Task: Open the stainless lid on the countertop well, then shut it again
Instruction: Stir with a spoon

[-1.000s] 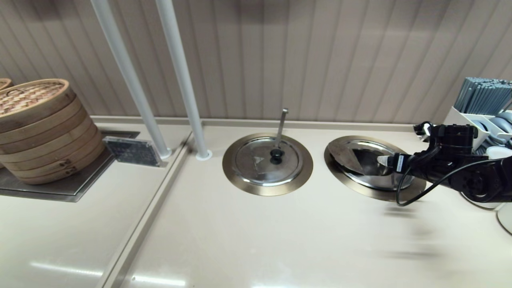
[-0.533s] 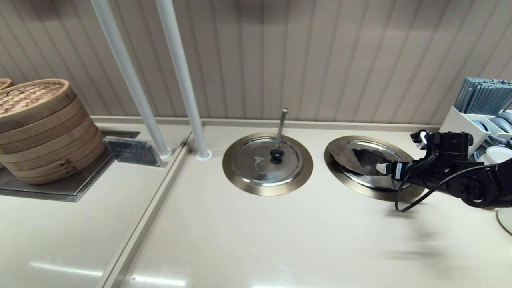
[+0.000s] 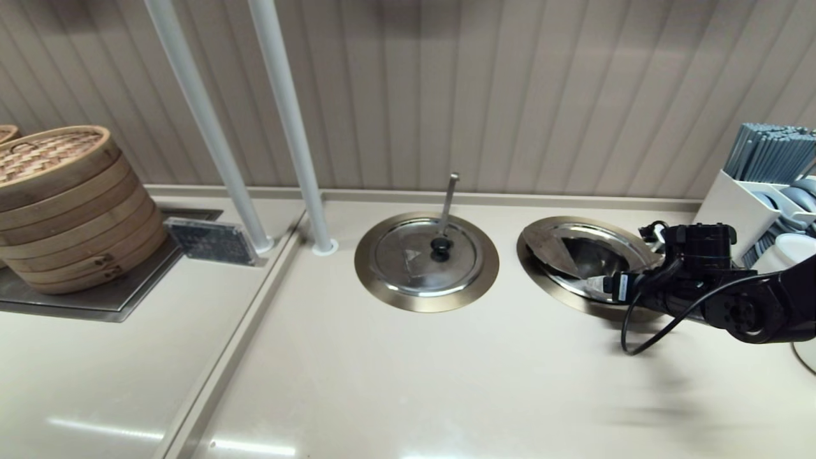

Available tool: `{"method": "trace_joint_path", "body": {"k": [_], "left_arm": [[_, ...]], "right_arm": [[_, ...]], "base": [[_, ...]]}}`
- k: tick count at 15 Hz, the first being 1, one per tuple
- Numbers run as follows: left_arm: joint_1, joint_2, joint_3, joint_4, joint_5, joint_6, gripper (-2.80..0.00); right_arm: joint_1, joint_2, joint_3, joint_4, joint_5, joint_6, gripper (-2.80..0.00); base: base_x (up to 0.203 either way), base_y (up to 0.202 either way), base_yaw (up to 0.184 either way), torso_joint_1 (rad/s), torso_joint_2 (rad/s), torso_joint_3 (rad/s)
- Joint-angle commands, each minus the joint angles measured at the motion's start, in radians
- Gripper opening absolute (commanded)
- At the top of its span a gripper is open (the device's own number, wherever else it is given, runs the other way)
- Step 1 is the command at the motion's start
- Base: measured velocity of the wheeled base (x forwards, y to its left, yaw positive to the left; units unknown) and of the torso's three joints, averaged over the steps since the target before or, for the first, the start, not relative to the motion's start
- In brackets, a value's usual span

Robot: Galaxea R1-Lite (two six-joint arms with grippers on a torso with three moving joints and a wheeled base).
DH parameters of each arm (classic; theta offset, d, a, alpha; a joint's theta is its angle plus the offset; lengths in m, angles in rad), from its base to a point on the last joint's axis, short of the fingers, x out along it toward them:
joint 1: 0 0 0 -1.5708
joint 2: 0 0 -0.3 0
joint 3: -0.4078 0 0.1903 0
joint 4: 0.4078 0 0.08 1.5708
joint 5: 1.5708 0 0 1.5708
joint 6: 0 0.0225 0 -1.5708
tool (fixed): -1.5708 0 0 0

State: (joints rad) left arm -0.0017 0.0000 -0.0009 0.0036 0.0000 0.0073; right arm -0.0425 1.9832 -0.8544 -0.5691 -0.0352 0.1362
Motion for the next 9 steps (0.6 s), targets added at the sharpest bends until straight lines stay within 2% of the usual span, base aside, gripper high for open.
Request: {"method": "trace_joint_path", "body": {"k": [1,5,7,9], "left_arm": [[0.000,0.000,-0.001,0.001,0.000,0.000,-2.80],[0.000,0.000,0.000,0.000,0.000,0.000,-2.80],[0.000,0.000,-0.001,0.000,0.000,0.000,-2.80],[0.000,0.000,-0.001,-0.001,0.000,0.000,-2.80]], "right_arm": [[0.043,-0.120,0.056,-0.005,-0.001,0.001,0.00],[0.093,-0.256,0.093,0.025,-0.009,-0.003,0.00],[0.126,-0.258,0.080,0.020,-0.013,-0.018,0.00],[0.176,-0.232,0.075,0.014,-0.058,-0.074,0.00]], "base": [[0.000,0.000,0.000,0.000,0.00,0.000],[0.000,0.000,0.000,0.000,0.00,0.000],[0.000,0.000,0.000,0.000,0.00,0.000],[0.000,0.000,0.000,0.000,0.00,0.000]]}}
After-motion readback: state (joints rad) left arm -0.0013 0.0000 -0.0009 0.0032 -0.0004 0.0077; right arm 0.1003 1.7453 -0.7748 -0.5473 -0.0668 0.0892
